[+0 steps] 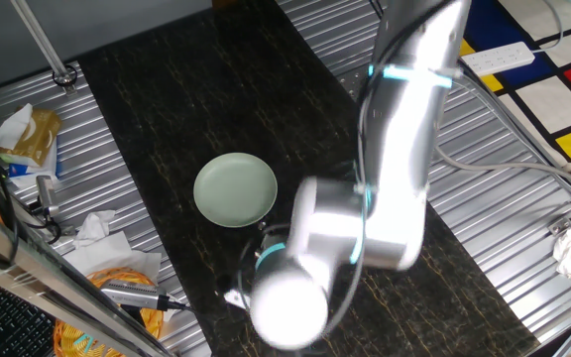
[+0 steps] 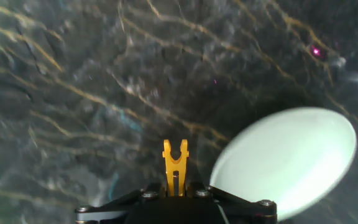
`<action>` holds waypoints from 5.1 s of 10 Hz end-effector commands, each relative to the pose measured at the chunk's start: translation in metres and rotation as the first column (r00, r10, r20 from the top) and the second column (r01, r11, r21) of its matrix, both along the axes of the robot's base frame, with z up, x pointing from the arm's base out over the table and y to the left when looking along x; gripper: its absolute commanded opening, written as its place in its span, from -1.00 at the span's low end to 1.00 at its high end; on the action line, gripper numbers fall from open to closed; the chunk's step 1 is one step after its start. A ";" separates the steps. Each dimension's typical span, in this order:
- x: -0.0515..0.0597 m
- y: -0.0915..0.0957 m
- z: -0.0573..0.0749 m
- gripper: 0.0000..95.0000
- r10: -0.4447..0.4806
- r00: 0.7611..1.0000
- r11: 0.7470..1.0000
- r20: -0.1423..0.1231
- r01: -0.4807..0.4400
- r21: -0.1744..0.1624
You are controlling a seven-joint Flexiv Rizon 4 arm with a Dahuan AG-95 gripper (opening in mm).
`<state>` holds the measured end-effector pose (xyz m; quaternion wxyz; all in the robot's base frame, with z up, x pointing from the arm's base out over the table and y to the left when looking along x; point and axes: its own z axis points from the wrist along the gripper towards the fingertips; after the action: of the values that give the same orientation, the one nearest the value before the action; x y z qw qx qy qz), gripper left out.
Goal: Use a clamp
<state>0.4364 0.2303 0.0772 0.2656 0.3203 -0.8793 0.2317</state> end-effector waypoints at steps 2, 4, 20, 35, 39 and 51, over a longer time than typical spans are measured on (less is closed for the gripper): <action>-0.024 -0.032 0.019 -1.00 0.083 0.993 0.992 -0.082 -0.090 -0.087; -0.031 -0.041 0.024 -1.00 0.100 0.991 0.990 -0.090 -0.108 -0.088; -0.042 -0.097 0.033 -1.00 0.262 0.908 0.845 -0.326 -0.379 -0.378; -0.044 -0.096 0.037 -1.00 0.270 0.888 0.861 -0.371 -0.395 -0.320; -0.044 -0.096 0.037 -1.00 0.284 0.889 0.873 -0.358 -0.394 -0.286; -0.044 -0.096 0.037 -1.00 0.287 0.885 0.862 -0.366 -0.405 -0.304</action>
<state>0.3927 0.1336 0.1138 0.4045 0.4531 -0.6971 0.3810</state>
